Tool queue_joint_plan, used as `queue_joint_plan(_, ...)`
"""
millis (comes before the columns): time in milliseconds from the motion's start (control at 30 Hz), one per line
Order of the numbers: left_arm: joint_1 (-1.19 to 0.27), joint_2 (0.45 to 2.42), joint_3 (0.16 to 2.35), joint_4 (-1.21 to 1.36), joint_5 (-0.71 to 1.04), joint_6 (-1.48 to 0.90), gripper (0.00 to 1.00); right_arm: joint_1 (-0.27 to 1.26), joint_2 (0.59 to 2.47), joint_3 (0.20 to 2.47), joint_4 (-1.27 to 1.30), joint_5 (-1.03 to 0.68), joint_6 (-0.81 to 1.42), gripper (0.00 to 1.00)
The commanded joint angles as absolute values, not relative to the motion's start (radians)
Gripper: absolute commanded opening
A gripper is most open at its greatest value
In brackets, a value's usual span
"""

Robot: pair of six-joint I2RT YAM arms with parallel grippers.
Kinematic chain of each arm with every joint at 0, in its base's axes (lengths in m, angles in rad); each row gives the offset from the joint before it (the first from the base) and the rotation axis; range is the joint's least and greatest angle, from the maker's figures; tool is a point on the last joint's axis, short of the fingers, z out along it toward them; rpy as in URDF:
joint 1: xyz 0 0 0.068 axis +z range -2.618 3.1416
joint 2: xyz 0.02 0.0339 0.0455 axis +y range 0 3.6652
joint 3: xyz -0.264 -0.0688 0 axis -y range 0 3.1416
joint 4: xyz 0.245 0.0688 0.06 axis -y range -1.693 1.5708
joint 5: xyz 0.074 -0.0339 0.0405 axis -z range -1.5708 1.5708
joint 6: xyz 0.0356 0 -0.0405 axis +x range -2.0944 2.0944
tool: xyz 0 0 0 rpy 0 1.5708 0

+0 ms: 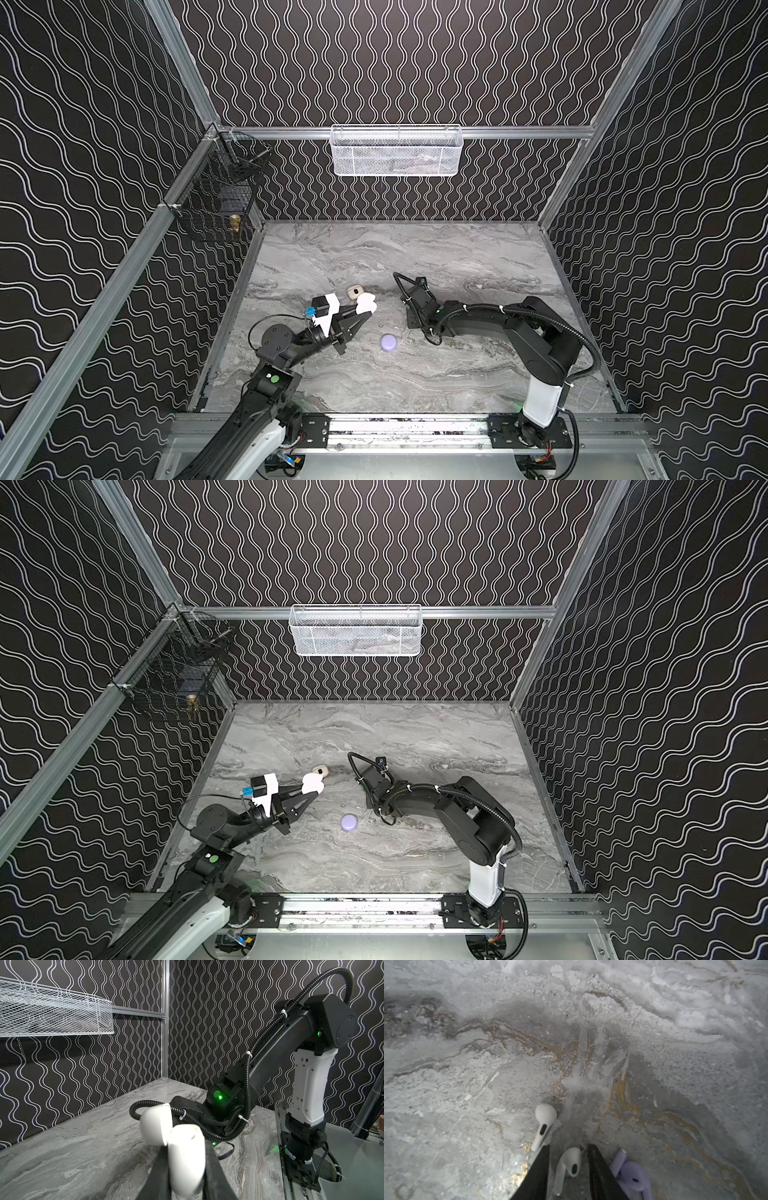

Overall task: Insert the wireless bluetooth earbuds into the charging case
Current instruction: 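Lower the right gripper and align it over one white earbud, then close the right gripper on the white earbud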

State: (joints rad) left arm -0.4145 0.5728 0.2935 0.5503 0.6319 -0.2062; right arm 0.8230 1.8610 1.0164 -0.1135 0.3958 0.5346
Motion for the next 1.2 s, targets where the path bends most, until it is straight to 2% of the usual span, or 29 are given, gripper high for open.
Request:
queue_joint_plan(0,-0.414,0.574,0.294,0.571,0.632,-0.202,0.0,0.823,1.858,1.016,-0.128,0.404,0.543,0.34)
queue_joint_plan(100,-0.414,0.577,0.294,0.576,0.635,-0.205,0.0,0.823,1.856,1.011,-0.122,0.398,0.541,0.29)
queue_joint_plan(833,-0.414,0.597,0.291,0.592,0.637,-0.209,0.0,0.823,1.872,0.974,-0.083,0.389,0.541,0.31)
queue_joint_plan(1167,-0.414,0.598,0.291,0.594,0.638,-0.209,0.0,0.824,1.86,0.967,-0.08,0.387,0.548,0.21)
